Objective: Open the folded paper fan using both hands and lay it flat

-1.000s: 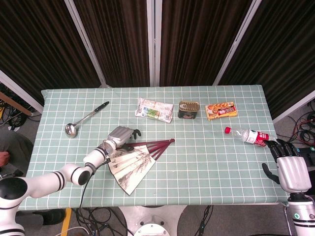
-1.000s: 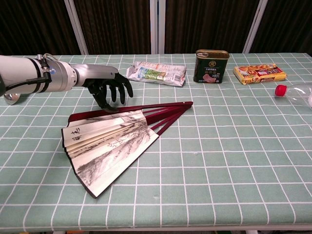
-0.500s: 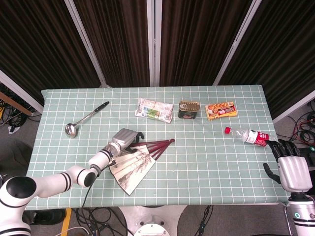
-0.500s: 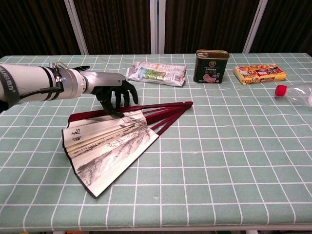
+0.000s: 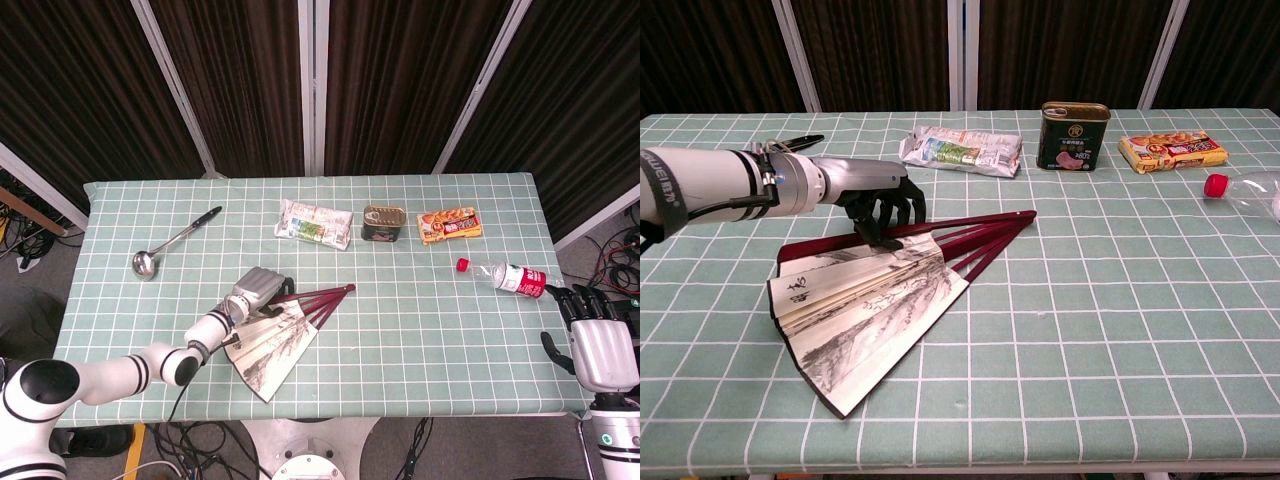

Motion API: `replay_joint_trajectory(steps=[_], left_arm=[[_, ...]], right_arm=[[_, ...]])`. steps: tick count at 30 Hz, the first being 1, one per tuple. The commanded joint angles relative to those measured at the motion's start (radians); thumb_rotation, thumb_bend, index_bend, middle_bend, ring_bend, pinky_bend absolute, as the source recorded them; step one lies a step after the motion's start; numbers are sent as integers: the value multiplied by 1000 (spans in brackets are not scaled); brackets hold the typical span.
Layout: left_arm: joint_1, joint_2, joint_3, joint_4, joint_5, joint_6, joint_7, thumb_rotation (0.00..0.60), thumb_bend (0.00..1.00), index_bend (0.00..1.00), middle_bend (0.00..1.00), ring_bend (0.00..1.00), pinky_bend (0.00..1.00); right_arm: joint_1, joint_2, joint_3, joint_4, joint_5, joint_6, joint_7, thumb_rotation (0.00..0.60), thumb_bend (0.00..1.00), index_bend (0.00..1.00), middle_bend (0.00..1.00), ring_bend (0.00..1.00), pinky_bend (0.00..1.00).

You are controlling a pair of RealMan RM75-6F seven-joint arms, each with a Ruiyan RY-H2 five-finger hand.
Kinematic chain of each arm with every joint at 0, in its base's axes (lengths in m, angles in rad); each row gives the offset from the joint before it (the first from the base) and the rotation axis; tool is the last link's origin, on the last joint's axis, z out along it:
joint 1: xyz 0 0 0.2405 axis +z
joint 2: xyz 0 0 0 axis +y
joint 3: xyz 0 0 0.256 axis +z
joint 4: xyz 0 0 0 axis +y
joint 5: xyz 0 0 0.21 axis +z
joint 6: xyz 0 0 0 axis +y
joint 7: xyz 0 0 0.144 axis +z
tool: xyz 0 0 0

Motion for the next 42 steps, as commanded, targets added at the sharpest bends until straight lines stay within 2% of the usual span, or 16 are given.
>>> replay_joint_trajectory(steps=[1,8,13,15,19,23,29,33,37,42], left_arm=[[4,-4,1,1,4,10,2,600,367,399,518,544,635],[18,9,-7,-20,32,49,-5,600,370,548,676,689,815],[65,107,-32,-135,69,132,-37,600,380,601,727,732,870],[93,164,-39,-203,102,175,-59,600,381,607,733,734,874],[178,288,-63,-361,208,308,-160,600,380,608,734,734,875],[250,369,-81,-464,321,440,-267,600,380,608,733,734,876],[318,411,-98,-544,454,597,-394,600,382,607,732,732,874],[334,398,-92,-562,525,657,-435,600,384,608,731,729,874],[330,379,-85,-569,579,679,-438,600,382,607,731,729,874],[321,355,-81,-564,615,693,-385,600,380,607,731,729,873]], right_arm=[[-1,1,-1,0,-2,1,0,600,246,168,247,138,140],[0,4,3,-2,-5,5,13,600,246,168,250,138,138],[17,11,-4,-4,-16,-31,55,600,247,168,252,139,138],[34,28,-19,-17,-26,-79,104,600,247,168,254,146,138],[109,108,-73,-74,-60,-271,304,600,256,168,261,154,157],[198,118,-97,-75,-108,-417,481,600,259,169,273,175,180],[339,58,-110,-39,-171,-580,727,600,261,170,266,175,194],[420,-25,-85,6,-164,-638,871,600,261,175,265,183,199],[483,-129,-40,48,-109,-686,854,600,260,183,269,209,214],[553,-213,7,32,-9,-777,863,600,259,185,267,216,215]])
